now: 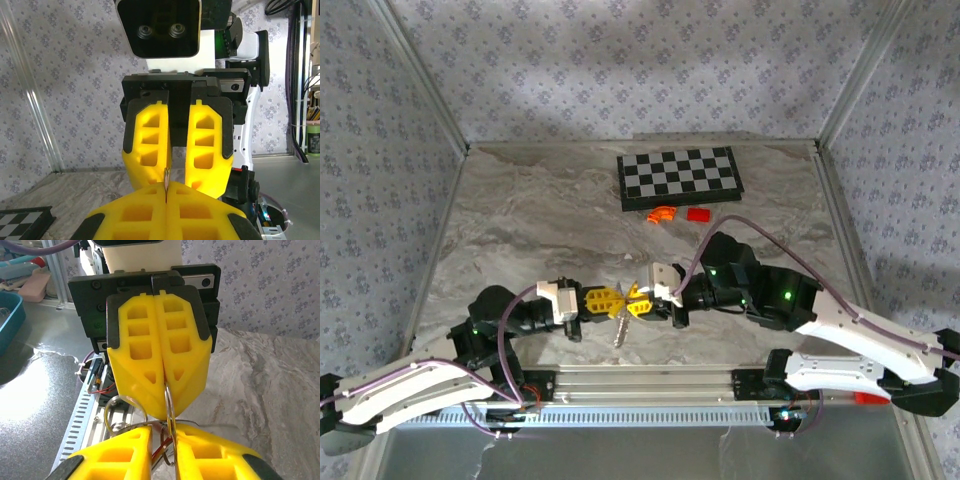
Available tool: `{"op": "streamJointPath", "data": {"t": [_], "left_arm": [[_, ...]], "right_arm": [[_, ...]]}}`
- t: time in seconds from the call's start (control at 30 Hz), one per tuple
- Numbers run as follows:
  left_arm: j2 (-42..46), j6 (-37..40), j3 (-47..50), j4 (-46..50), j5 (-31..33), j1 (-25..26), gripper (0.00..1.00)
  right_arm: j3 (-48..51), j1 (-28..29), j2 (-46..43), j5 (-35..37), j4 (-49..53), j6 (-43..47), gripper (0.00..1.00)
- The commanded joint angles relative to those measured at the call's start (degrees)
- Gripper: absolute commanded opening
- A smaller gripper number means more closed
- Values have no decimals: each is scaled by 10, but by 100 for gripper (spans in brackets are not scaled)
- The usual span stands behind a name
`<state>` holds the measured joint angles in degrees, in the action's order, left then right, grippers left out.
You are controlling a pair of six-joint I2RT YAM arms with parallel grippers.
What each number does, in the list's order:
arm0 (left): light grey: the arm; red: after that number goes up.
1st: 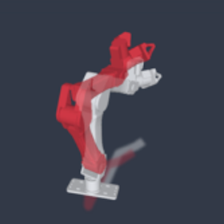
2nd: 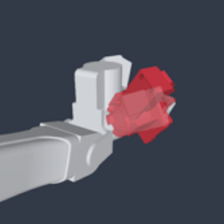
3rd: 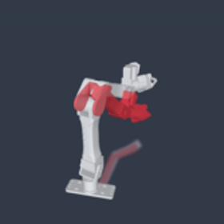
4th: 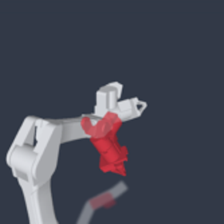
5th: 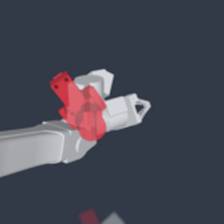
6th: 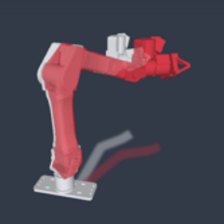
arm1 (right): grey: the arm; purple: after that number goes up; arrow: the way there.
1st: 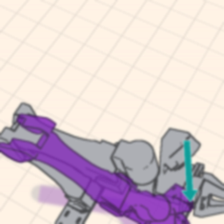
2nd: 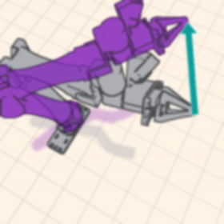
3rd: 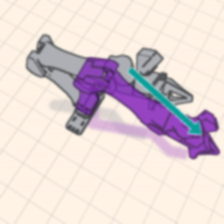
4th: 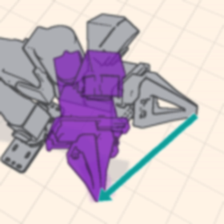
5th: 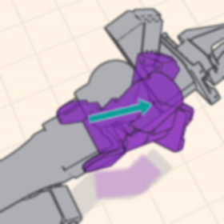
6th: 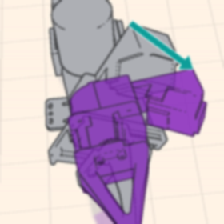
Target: Put the keys on the keyring
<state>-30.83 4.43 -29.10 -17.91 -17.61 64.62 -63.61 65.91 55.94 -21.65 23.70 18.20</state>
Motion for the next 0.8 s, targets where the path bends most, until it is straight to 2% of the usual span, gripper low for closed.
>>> {"op": "streamJointPath", "data": {"t": [0.0, 0.6, 0.77], "left_arm": [[6, -8, -3, -61, -8, 1, 0], [4, -23, -5, -92, -32, 1, 0], [4, -28, -1, -102, -39, 1, 0]], "right_arm": [[14, -2, -18, -19, -19, -13, 18], [40, -3, -39, -17, -37, -21, 17], [44, -3, -40, -21, -41, -23, 9]]}}
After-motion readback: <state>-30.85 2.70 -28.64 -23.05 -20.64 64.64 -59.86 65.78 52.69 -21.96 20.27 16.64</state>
